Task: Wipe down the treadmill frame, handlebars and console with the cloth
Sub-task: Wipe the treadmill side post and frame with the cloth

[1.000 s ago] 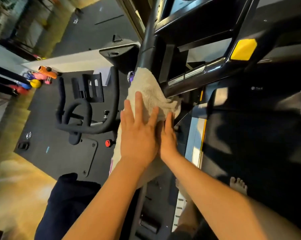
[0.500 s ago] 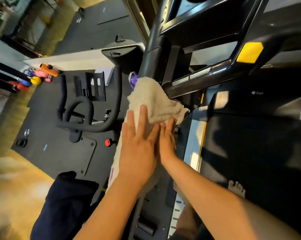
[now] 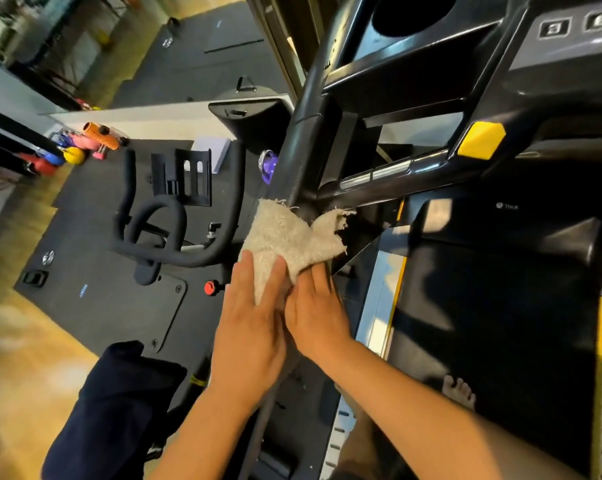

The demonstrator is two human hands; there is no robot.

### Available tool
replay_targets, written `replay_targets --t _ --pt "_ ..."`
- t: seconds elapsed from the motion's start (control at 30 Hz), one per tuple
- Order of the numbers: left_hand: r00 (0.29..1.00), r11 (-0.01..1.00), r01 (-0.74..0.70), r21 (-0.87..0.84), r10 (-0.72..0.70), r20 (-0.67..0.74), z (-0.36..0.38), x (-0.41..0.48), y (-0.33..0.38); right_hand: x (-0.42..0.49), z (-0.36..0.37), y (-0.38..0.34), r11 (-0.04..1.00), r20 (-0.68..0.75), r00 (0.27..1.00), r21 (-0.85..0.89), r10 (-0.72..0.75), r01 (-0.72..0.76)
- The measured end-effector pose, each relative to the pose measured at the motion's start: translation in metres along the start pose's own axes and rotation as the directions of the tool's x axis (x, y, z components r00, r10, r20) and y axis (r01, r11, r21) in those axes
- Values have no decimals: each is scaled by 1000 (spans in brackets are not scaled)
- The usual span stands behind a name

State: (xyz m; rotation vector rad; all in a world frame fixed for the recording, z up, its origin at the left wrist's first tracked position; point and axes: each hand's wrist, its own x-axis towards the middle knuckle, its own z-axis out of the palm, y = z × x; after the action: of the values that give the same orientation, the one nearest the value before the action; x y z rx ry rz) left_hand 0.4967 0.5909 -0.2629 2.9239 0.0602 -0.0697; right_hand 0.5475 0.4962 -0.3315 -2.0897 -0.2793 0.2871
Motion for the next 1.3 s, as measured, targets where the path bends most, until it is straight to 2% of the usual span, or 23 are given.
replay_targets --t 0.1,0.17,0.27,0.37,0.43,0.53,0.63,0.7,0.8,0.9,0.97,1.0,1.03,1.07,1.13,1.17,1.23,1.3 --pt "991 987 128 -93 -131 -28 -2 12 3 0 -14 -4 995 24 997 -67 -74 75" --pt "988 982 132 -136 -141 -63 -5 11 10 -11 -22 -6 974 49 978 -90 -202 206" --pt "989 988 12 -152 -34 -147 -7 11 15 -8 -31 -3 870 88 880 -137 -466 474" --pt "984 978 102 -181 -126 -126 -9 20 13 22 -46 -6 746 211 800 -289 -562 600" --pt "978 962 189 -199 -203 -54 -12 31 11 42 -60 -16 622 324 786 -483 -527 616" --pt "951 924 307 -229 -290 105 -19 55 5 64 -75 -33 495 449 770 -592 -453 636" --pt "908 876 399 -271 -334 254 -26 78 -5 87 -91 -47 470 467 780 -624 -416 624" --pt "891 847 434 -306 -355 283 -28 96 -5 108 -99 -56 458 493 808 -665 -323 590" --pt "899 826 419 -378 -319 299 -30 131 1 147 -106 -67 445 477 866 -750 -148 489" --pt "932 778 339 -529 -201 302 -33 156 2 184 -111 -75 442 393 920 -823 -11 357" --pt "945 777 303 -552 -172 277 -35 157 -1 195 -107 -81 372 332 943 -875 -1 309" --pt "951 821 286 -495 -182 249 -32 150 0 194 -103 -80 314 334 940 -887 -68 338" --pt "957 863 272 -426 -198 210 -26 140 0 188 -101 -77 273 378 913 -872 -152 406" --pt "967 903 248 -352 -209 147 -21 129 3 180 -102 -71 296 448 864 -814 -230 500" --pt "981 952 191 -240 -179 70 -9 113 6 165 -114 -59 426 570 755 -625 -324 654" --pt "977 945 215 -247 -203 72 -6 113 8 164 -122 -53 444 605 712 -560 -357 699" --pt "964 913 267 -308 -256 76 -8 123 13 178 -130 -53 425 636 682 -539 -361 727" --pt "956 903 290 -318 -259 138 -21 145 18 199 -130 -60 412 649 701 -576 -295 706"
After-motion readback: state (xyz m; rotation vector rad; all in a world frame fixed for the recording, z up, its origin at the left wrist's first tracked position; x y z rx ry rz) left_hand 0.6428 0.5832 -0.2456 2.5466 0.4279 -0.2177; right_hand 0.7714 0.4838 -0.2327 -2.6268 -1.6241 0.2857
